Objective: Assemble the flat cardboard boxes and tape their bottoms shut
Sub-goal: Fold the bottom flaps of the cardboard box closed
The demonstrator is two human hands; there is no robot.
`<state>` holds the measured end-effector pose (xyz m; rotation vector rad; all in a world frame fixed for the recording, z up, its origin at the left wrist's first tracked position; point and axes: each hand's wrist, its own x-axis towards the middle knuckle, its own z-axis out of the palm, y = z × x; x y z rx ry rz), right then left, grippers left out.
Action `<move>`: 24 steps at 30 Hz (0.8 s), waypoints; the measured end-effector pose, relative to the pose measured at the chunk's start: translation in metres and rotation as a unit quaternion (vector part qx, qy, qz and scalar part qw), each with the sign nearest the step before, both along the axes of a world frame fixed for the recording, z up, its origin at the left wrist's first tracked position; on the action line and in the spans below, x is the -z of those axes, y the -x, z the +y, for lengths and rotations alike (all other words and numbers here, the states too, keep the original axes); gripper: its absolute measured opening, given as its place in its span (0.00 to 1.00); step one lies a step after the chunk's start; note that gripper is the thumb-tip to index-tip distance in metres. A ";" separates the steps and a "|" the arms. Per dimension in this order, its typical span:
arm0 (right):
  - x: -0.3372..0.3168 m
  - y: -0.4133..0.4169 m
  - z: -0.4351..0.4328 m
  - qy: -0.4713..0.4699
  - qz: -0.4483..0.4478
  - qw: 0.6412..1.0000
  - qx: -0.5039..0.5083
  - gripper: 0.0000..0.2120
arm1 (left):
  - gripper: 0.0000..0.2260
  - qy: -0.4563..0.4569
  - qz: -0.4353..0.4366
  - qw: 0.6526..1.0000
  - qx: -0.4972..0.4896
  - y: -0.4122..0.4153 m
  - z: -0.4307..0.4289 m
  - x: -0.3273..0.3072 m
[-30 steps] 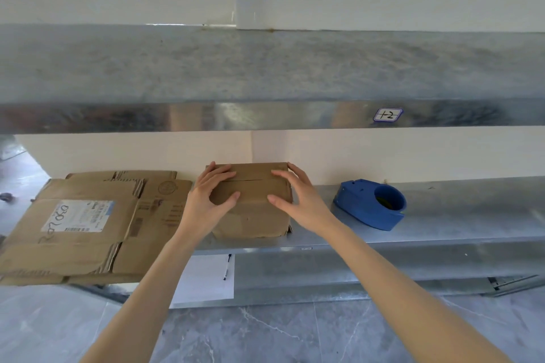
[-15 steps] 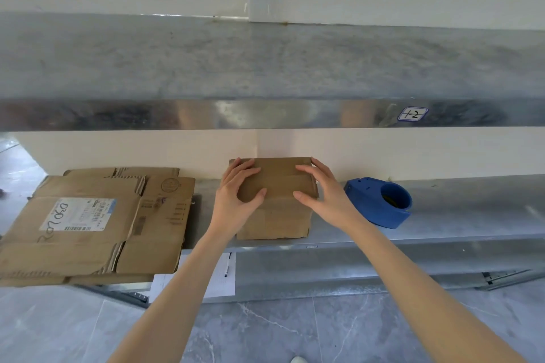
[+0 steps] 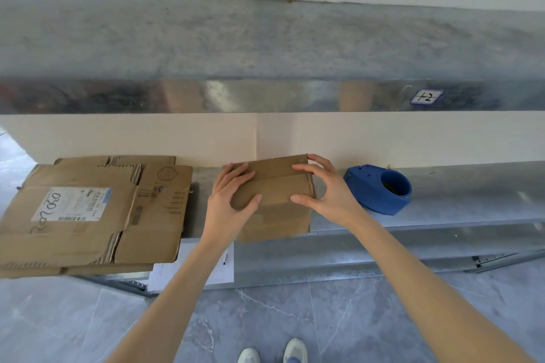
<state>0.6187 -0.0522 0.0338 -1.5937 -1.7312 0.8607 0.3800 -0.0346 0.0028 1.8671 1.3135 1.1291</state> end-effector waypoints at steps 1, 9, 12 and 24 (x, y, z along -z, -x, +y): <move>0.004 0.001 -0.003 0.015 0.000 1.000 -0.005 0.27 | 0.18 0.015 0.000 1.000 -0.002 0.001 -0.005 0.004; 0.022 0.006 -0.015 0.048 0.035 0.998 0.025 0.26 | 0.18 0.030 0.005 1.000 0.003 -0.002 -0.001 0.018; 0.026 0.006 -0.013 0.046 0.047 0.996 0.060 0.23 | 0.17 0.017 0.004 1.000 0.001 -0.011 0.004 0.021; 0.040 0.009 -0.002 0.032 0.035 0.995 0.091 0.24 | 0.17 -0.003 -0.004 1.000 0.020 -0.008 0.017 0.030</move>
